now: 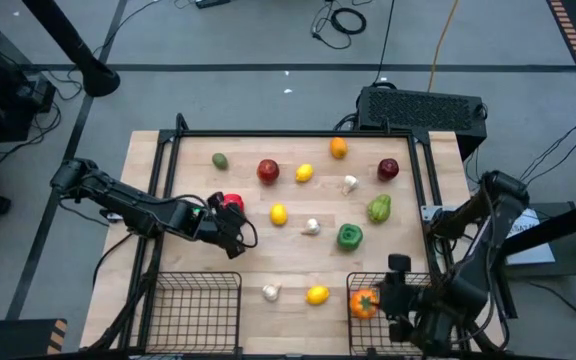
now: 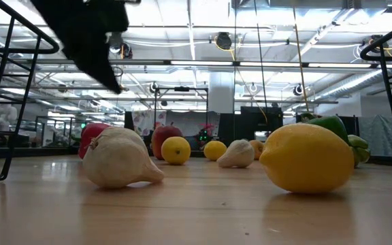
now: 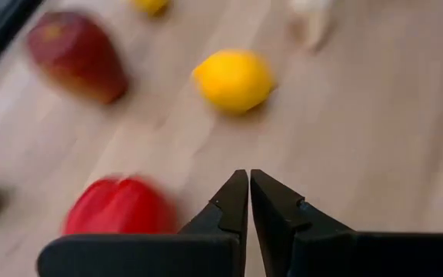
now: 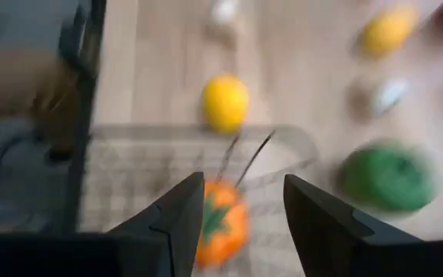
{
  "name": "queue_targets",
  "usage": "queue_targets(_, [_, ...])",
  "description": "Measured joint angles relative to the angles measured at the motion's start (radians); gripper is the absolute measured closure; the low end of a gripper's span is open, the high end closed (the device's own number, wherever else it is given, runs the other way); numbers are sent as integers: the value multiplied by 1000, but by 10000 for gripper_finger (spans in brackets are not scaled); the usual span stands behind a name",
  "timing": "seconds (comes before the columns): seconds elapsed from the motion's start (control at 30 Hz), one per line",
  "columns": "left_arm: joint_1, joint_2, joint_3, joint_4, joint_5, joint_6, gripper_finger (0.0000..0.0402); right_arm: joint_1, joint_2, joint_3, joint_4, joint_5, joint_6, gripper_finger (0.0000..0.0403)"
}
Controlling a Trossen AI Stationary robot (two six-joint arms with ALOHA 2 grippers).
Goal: Sort produce into baskets
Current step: Put the center white garlic into the left black basket
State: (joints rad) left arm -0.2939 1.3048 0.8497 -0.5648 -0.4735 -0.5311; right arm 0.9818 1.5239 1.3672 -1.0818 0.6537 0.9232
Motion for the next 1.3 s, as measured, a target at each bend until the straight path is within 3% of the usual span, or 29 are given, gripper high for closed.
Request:
queue_targets(0.17, [-4, 0, 0, 296, 76, 118, 375, -9, -49, 0, 27, 377, -192, 234])
queue_targets(0.27, [-19, 10, 0, 436, 102, 172, 375, -30, -62, 0, 49, 486, -307, 234])
queue_targets(0.4, [-52, 14, 1, 513, 107, 144, 375, -80, -66, 1, 61, 489, -376, 234])
queue_targets(0.53, [-115, 14, 31, 500, 103, 95, 375, -135, -66, 1, 61, 382, -410, 235])
queue_targets(0.67, [-167, 14, 64, 478, 7, 128, 375, -178, -65, 1, 61, 331, -427, 235])
queue_targets(0.83, [-136, 14, 112, 242, -144, 107, 375, -209, -65, 1, 61, 327, -457, 235])
queue_targets(0.93, [-44, 14, 121, 137, -83, 66, 375, -225, -65, 1, 60, 328, -473, 235])
queue_targets(1.1, [116, 14, 121, 139, 82, 106, 370, -243, -65, 1, 59, 330, -507, 235])
queue_targets(1.3, [196, 55, 122, 285, 192, 191, 308, -266, -65, 0, 55, 336, -600, 235])
